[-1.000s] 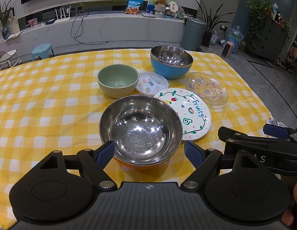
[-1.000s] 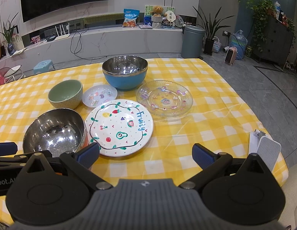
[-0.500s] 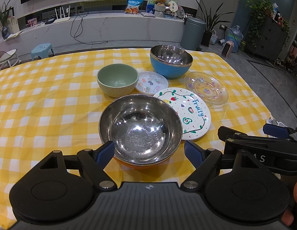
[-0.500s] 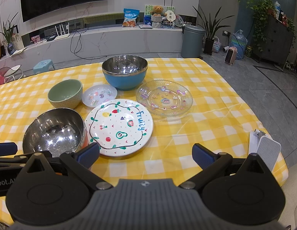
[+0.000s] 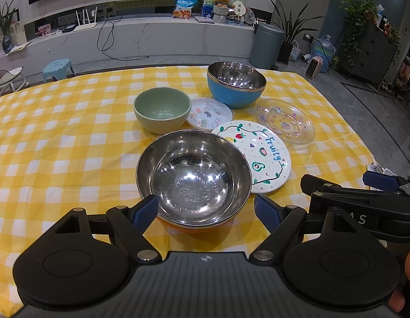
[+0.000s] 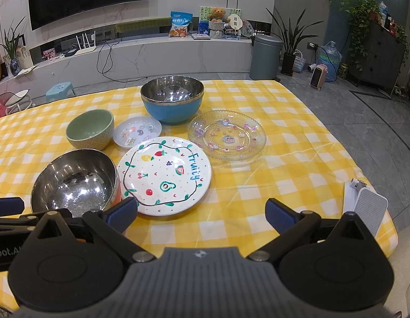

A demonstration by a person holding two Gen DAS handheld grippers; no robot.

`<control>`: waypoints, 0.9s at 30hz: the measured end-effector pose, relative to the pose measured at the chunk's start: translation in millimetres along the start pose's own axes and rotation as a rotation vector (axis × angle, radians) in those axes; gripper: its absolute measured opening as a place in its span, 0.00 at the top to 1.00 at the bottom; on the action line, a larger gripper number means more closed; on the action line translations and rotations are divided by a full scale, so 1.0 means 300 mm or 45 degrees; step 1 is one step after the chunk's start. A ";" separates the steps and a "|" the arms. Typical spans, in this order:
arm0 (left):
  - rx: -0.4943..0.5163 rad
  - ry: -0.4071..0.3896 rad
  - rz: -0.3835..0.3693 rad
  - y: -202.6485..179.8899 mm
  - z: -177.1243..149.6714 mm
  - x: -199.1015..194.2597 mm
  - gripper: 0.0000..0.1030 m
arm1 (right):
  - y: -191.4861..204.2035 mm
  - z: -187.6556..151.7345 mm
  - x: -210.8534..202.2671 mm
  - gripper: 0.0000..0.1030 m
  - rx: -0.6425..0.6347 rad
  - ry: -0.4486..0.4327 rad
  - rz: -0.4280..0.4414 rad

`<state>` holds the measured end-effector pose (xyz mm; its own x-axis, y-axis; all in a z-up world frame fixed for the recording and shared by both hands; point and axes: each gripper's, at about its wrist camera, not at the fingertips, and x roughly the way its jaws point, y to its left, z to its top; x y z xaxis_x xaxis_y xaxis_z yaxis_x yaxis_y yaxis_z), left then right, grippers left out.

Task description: Organize plates and bowls

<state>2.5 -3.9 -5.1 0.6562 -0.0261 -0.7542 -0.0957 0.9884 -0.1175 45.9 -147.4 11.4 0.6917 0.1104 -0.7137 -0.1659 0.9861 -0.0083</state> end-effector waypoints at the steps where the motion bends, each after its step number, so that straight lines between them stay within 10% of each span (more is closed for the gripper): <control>1: -0.001 0.001 0.000 0.002 0.001 -0.001 0.07 | 0.000 0.000 -0.001 0.02 0.000 0.000 0.000; 27: -0.098 0.040 0.028 0.113 0.018 0.038 0.06 | 0.035 -0.001 0.006 0.02 -0.028 -0.032 0.064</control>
<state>10.8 30.2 -14.1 0.6295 -0.0103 -0.7769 -0.1679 0.9745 -0.1489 45.0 -136.8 9.7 0.6996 0.1629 -0.6958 -0.2160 0.9763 0.0113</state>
